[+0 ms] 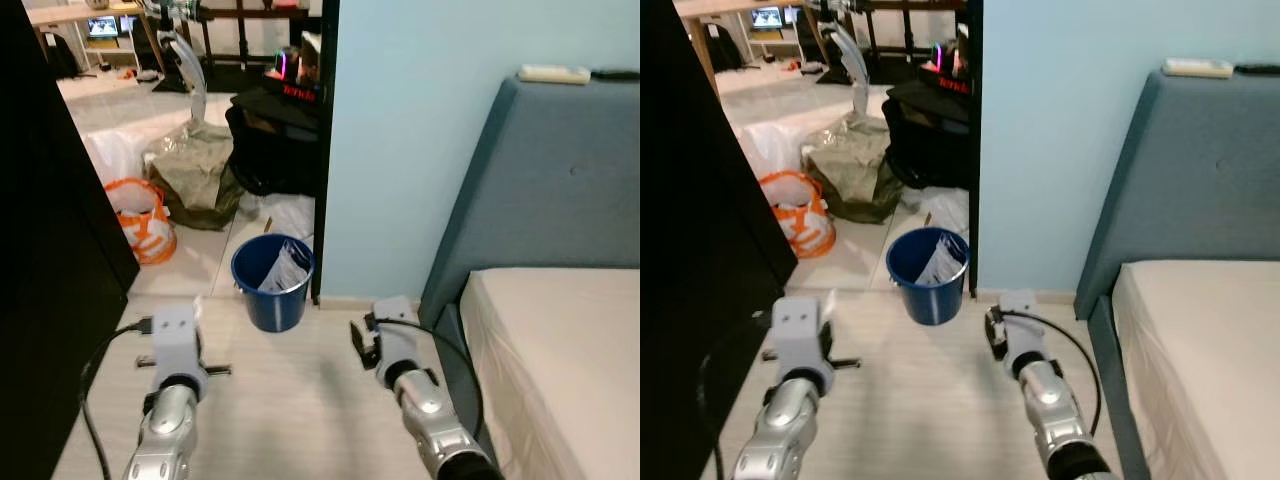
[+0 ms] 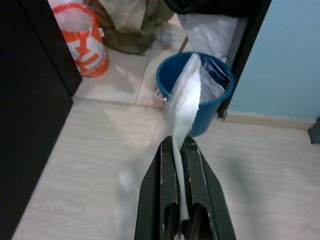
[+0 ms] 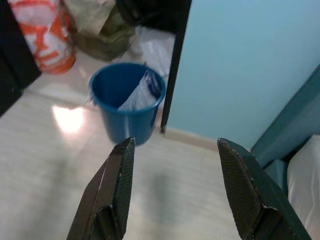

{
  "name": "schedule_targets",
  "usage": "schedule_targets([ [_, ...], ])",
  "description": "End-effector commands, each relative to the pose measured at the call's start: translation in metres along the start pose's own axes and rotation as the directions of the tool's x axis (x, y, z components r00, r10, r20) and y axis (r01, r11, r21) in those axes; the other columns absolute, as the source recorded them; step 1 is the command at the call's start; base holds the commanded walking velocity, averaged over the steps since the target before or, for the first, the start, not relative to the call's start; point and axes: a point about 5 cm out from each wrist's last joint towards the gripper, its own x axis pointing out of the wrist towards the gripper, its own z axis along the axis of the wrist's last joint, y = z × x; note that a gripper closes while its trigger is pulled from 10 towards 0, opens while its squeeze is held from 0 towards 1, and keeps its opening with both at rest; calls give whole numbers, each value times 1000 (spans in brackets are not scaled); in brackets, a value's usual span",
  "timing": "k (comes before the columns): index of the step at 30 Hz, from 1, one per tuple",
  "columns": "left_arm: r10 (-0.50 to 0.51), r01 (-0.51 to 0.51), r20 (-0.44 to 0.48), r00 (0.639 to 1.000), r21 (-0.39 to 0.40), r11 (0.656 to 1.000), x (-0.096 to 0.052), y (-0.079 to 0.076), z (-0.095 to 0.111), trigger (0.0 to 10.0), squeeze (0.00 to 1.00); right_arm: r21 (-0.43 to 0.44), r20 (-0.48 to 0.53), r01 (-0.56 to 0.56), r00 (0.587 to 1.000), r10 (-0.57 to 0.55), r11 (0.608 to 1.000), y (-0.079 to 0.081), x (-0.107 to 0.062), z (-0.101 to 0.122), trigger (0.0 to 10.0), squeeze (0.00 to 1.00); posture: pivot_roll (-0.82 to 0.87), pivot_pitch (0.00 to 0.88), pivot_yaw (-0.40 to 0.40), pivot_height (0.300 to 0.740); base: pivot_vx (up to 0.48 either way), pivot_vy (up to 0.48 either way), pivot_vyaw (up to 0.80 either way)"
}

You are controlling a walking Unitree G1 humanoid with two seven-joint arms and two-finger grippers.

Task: Clean up the room

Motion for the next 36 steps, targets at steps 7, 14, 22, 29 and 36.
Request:
schedule_targets([
  [7,18,-18,-24,1000,15,1000,-1,6,-6,10000,0,18,-15,-15,1000,15,1000,8,0,-4,10000,0,77,112,-33,740,323,0,0],
  [14,17,-16,-25,1000,16,1000,-1,6,-6,10000,0,18,-13,-14,1000,15,1000,8,0,-3,10000,0,75,113,-30,740,322,0,0],
  [22,12,-12,-25,1000,16,1000,-2,5,-6,10000,0,19,-13,-11,1000,11,1000,8,-2,-4,10000,0,73,117,-26,740,323,0,0],
  [29,10,-10,-28,1000,15,1000,-3,4,-8,10000,0,19,-14,-8,1000,9,1000,6,-2,-5,10000,0,73,115,-29,740,322,0,0],
  [36,13,-13,-26,1000,13,1000,-3,4,-7,10000,0,18,-12,-8,1000,8,1000,6,-1,-4,10000,0,73,116,-28,740,322,0,0],
])
